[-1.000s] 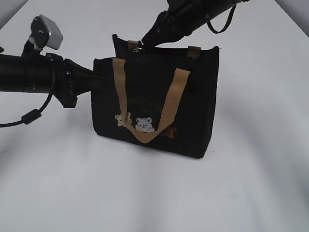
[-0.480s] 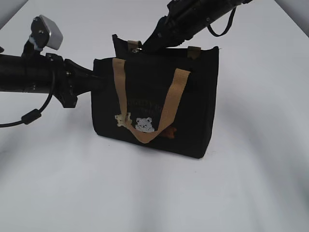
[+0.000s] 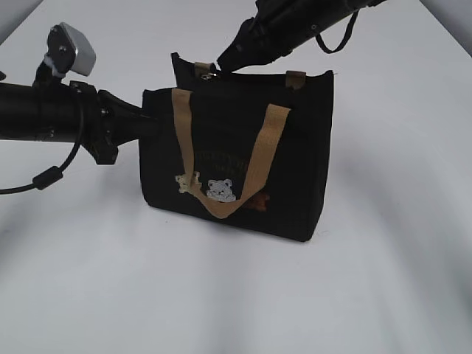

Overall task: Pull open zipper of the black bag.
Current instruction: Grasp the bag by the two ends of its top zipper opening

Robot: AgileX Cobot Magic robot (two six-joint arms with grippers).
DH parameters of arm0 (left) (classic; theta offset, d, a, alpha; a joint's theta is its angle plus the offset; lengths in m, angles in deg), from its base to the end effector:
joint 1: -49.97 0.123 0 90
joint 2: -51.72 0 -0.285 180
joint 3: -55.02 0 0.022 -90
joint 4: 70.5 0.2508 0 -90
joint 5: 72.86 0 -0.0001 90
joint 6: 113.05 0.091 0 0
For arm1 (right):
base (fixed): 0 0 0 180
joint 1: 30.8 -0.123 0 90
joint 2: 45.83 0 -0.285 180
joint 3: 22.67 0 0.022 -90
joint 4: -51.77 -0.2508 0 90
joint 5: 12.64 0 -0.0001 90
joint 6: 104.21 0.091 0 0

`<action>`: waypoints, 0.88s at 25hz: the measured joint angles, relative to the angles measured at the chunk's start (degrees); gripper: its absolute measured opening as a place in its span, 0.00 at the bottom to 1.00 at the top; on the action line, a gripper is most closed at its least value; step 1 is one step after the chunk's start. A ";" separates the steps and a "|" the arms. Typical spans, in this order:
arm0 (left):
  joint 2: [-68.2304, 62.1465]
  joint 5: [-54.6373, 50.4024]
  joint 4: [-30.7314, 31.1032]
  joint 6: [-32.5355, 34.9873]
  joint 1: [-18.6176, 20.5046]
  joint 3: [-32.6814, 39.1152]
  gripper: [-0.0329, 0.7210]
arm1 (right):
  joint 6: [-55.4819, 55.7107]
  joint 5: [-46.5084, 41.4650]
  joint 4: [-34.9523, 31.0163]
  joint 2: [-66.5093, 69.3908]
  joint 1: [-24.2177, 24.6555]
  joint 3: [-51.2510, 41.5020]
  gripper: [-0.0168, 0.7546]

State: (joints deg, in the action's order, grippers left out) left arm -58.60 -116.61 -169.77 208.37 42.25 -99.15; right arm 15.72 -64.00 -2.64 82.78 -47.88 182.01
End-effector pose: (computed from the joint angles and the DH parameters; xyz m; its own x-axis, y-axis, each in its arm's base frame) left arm 0.3299 -0.1075 0.1843 -0.0723 0.4709 -0.8792 0.8722 0.4575 0.1732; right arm 0.4339 0.1938 0.2528 -0.4917 -0.4137 -0.7662 -0.8217 0.5117 0.2511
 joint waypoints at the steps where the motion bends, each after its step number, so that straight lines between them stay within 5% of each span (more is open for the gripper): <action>1: 0.00 0.00 0.00 0.00 0.00 0.00 0.16 | 0.00 -1.52 -1.58 0.00 0.00 0.00 0.02; 6: 0.00 0.00 0.00 0.00 0.00 0.00 0.16 | 0.45 -5.96 -2.09 -0.05 -0.17 0.00 0.02; 22: 0.00 0.04 0.00 0.00 0.00 0.00 0.16 | 2.16 0.57 3.05 1.63 -0.36 0.00 0.12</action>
State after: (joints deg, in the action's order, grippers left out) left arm -58.60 -116.57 -169.77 208.37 42.25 -99.15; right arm 17.88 -63.44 0.41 84.41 -48.23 182.01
